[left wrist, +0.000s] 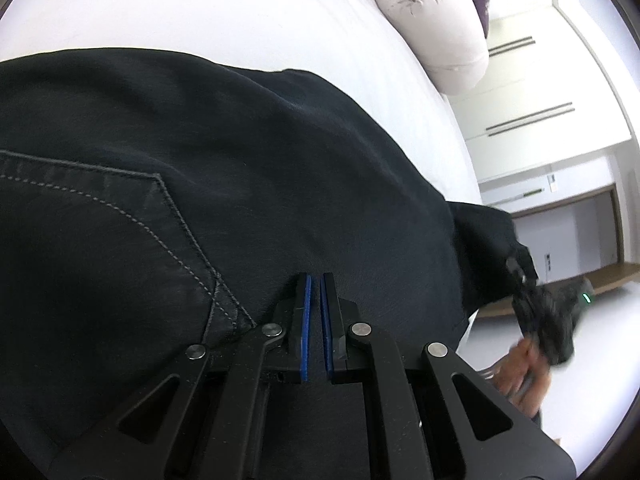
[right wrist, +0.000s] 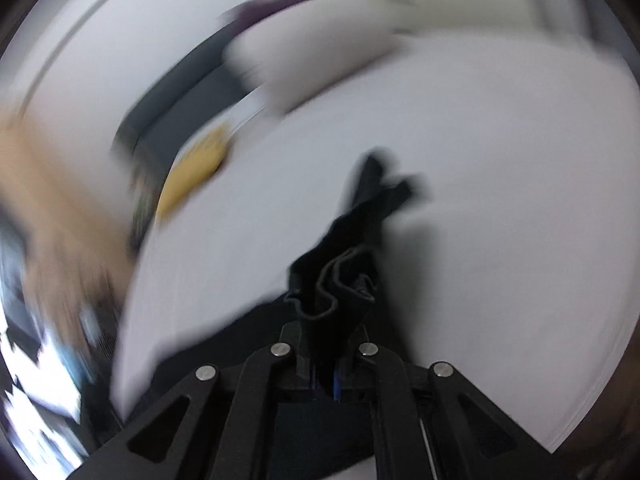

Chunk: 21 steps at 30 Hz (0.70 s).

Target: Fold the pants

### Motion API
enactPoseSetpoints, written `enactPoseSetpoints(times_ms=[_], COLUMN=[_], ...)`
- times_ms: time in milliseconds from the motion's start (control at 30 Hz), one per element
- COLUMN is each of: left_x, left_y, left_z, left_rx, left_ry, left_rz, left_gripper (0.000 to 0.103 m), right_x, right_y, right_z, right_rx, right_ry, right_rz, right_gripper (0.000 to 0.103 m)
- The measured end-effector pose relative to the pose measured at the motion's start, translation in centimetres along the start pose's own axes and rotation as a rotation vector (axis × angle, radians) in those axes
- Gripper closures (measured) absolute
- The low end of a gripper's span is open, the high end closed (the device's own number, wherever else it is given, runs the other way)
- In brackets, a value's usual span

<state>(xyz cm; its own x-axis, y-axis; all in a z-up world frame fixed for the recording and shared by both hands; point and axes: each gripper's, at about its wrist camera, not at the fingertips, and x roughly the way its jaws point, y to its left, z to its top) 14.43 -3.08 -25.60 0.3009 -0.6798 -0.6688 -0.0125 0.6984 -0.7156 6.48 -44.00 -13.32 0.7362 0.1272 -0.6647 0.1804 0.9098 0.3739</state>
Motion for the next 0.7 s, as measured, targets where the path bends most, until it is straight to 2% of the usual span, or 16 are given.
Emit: enactPoseSetpoints(times_ms=[33,67,100,167,233,333,367,400,467,533,600,633,700], left_x=[-0.2,-0.4,-0.5,-0.7,-1.0,-1.4,-1.4,-1.5,-1.5,-0.9,-0.4,-0.2,-0.4], left_y=[0.2,0.3,0.4,0.8,1.1,0.9,0.8,0.5,-0.5,-1.2,-1.7,-1.6,-1.4], left_z=[0.1,0.1,0.1,0.2,0.3,0.5,0.5,0.6,0.7,0.7,0.6,0.5,0.2], left_rx=[-0.016,-0.027,-0.038,-0.068,-0.091,-0.098,-0.103,-0.109,-0.103,-0.084,-0.077,-0.079,-0.083], left_ry=[-0.002,0.000,0.003,0.012,0.019,0.021,0.018,0.013,0.010,0.034,0.056,0.062,0.065], left_rz=[-0.009,-0.015,-0.023,-0.042,-0.066,-0.100,-0.118,-0.138,-0.153,-0.171,-0.169,-0.167,-0.172], left_gripper=[0.097,0.097,0.097,0.095,0.090,0.069,0.050,0.039,0.027,0.025,0.025,0.025,0.025], right_x=[0.4,0.7,1.6,3.2,4.6,5.2,5.3,5.2,5.1,5.0,5.3,5.5,5.5], right_y=[4.2,6.8,10.7,14.5,16.0,16.7,16.8,16.9,17.3,18.4,18.7,18.3,16.4], right_z=[-1.7,-3.2,-6.2,-10.5,-13.3,-15.2,-15.5,-15.8,-16.4,-18.0,-18.4,-17.9,-15.2], right_rx=[-0.176,-0.292,-0.476,-0.674,-0.782,-0.871,-0.894,-0.919,-0.977,-1.132,-1.182,-1.143,-0.918], right_ry=[0.024,0.039,0.069,0.112,0.135,0.119,0.114,0.105,0.078,0.013,0.017,0.040,0.120], right_rz=[-0.024,-0.042,-0.070,-0.106,-0.159,-0.223,-0.234,-0.246,-0.281,-0.352,-0.353,-0.333,-0.256], right_gripper=[0.097,0.097,0.097,0.097,0.097,0.097,0.097,0.097,0.097,0.097,0.097,0.097,0.097])
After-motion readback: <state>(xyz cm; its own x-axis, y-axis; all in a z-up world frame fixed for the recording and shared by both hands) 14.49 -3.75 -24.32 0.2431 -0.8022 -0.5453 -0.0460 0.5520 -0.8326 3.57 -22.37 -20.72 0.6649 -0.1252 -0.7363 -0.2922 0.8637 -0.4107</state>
